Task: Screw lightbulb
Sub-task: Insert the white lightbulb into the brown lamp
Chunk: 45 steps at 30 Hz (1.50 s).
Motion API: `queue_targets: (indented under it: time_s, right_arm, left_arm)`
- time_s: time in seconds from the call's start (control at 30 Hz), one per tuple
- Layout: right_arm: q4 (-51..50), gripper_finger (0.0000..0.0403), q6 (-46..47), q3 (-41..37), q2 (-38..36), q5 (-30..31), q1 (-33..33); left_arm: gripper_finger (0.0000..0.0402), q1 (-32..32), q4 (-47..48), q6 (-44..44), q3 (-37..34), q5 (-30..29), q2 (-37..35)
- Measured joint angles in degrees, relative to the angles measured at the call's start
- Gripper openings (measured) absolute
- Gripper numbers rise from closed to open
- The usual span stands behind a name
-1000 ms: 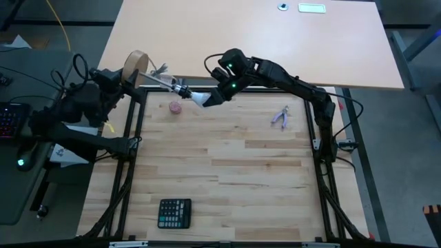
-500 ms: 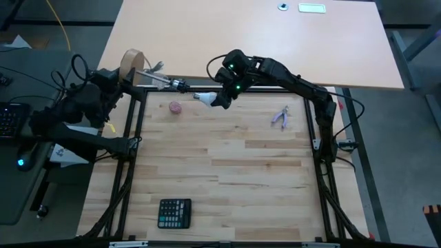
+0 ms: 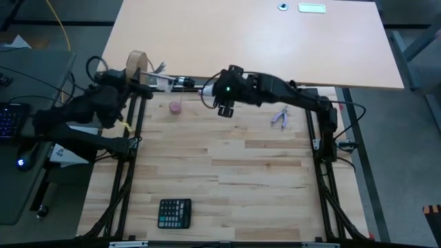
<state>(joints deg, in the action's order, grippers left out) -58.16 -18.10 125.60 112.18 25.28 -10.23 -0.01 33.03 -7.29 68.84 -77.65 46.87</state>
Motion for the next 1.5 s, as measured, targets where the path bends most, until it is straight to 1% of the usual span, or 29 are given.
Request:
queue_targets:
  time_s: [0.17, 0.27, 0.4, 0.43, 0.53, 0.67, 0.8, 0.93, 1.17, 1.3, 1.5]
  right_arm:
    - [6.78, 0.0177, -7.43, 0.0, 0.0, 15.96, 4.26]
    - [6.98, 0.0177, -7.82, 0.0, 0.0, 21.22, 4.8]
    - [6.95, 0.0177, -7.9, 0.0, 0.0, 28.64, 4.5]
    - [7.02, 0.0177, -7.79, 0.0, 0.0, 29.7, 4.16]
    - [8.54, 0.0177, -7.21, 0.0, 0.0, 29.42, 3.18]
    - [13.95, 0.0177, -8.07, 0.0, 0.0, 27.57, 3.04]
    - [19.16, 0.0177, -13.83, 0.0, 0.0, 26.73, 3.47]
    - [20.16, 0.0177, -17.34, 0.0, 0.0, 21.75, 4.38]
    - [20.29, 0.0177, -18.14, 0.0, -0.11, 21.57, 4.91]
    - [21.98, 0.0177, -18.86, 0.0, -0.11, 21.51, 4.72]
    - [23.27, 0.0177, -20.4, 0.0, -0.11, 22.1, 4.08]
  left_arm:
    - [0.0115, 1.99, 0.02, -2.76, 0.0, -1.14, 2.12]
    - [0.0115, 2.74, 0.02, -4.57, 0.0, -1.15, 2.15]
    - [0.0115, 2.71, -0.55, -4.72, 0.0, -1.32, 1.4]
    - [0.0115, 2.71, -0.63, -5.08, 0.0, -1.42, 0.98]
    - [0.0115, 2.74, -2.39, -7.09, 0.06, -1.08, -0.13]
    - [0.0115, 2.74, -2.98, -7.06, 0.07, -0.69, -0.82]
    - [0.0115, 2.74, -2.96, -6.6, 0.07, -0.49, -1.19]
    - [0.0115, 2.74, -3.03, -5.91, 0.07, -0.65, -1.38]
    - [0.0115, 2.74, -3.36, -5.01, 0.07, -0.7, -3.18]
    - [0.0115, 2.74, -3.47, -5.16, 0.07, -0.67, -3.49]
    - [0.0115, 2.63, -3.26, -4.99, 0.07, 1.23, -3.18]
